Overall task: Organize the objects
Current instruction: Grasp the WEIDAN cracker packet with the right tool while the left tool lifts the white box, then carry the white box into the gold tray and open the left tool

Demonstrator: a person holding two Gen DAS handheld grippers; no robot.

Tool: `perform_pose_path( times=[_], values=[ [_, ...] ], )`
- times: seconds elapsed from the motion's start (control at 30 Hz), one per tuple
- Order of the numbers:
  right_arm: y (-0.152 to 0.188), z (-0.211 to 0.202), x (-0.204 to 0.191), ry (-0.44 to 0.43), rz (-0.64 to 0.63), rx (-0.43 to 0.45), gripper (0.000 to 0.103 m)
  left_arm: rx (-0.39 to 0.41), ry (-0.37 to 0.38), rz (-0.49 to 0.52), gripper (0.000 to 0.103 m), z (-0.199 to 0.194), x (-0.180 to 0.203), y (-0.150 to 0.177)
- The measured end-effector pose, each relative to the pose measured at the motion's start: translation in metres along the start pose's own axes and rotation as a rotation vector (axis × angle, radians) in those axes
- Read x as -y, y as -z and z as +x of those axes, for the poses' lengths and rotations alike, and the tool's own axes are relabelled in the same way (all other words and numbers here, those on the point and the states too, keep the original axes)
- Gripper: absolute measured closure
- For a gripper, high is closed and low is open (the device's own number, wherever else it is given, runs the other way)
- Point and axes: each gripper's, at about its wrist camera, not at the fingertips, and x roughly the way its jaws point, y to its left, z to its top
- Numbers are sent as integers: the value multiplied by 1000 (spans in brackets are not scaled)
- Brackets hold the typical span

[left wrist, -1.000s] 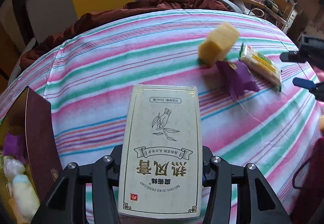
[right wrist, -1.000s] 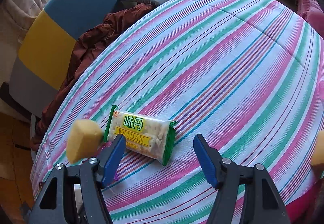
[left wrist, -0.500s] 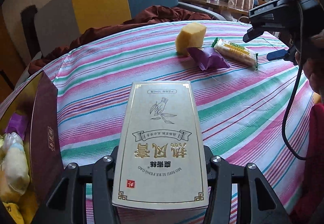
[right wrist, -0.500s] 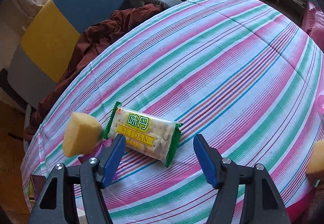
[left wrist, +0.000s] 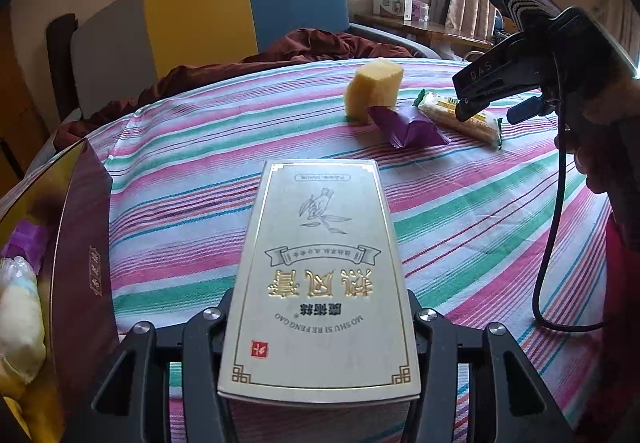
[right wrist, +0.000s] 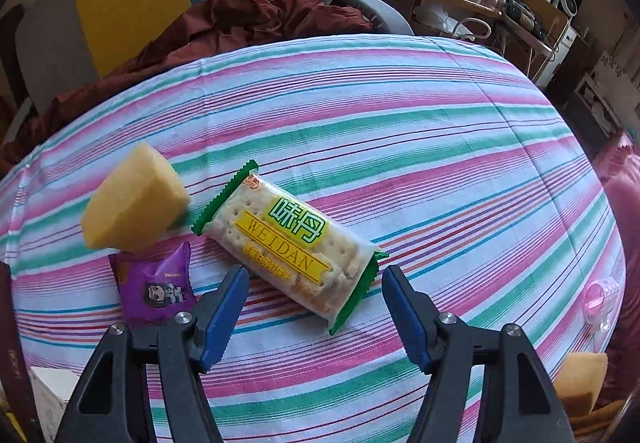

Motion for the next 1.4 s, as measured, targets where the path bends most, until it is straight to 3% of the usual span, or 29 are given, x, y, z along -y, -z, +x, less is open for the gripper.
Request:
perform_pose_path(
  times=[0.1,0.37,0.5,0.6,0.63,0.77,1.0,1.4],
  values=[
    [-3,2,-10,-4,-61,-4,30,4,14,-10,51,0,-2,0],
    [-19,25,-38,111,-289,-2,23,11,42,-31,51,-2,-4,2],
    [-26,35,-22,38,-221,-33,20,13,51,-37,51,0,-6,2],
    [-23,38,-4,-76,-134,-102,29,14,54,-38,51,1,-7,2],
    [-21,37,0,-108,-115,-117,39,15,55,-38,51,1,-8,2],
    [-8,28,0,-100,-154,-148,55,16,59,-40,51,1,-11,2],
    [11,22,7,-102,-94,-125,55,15,60,-41,51,1,-11,1],
    [19,23,5,-80,-134,-91,54,16,51,-32,51,0,-10,3]
  ],
)
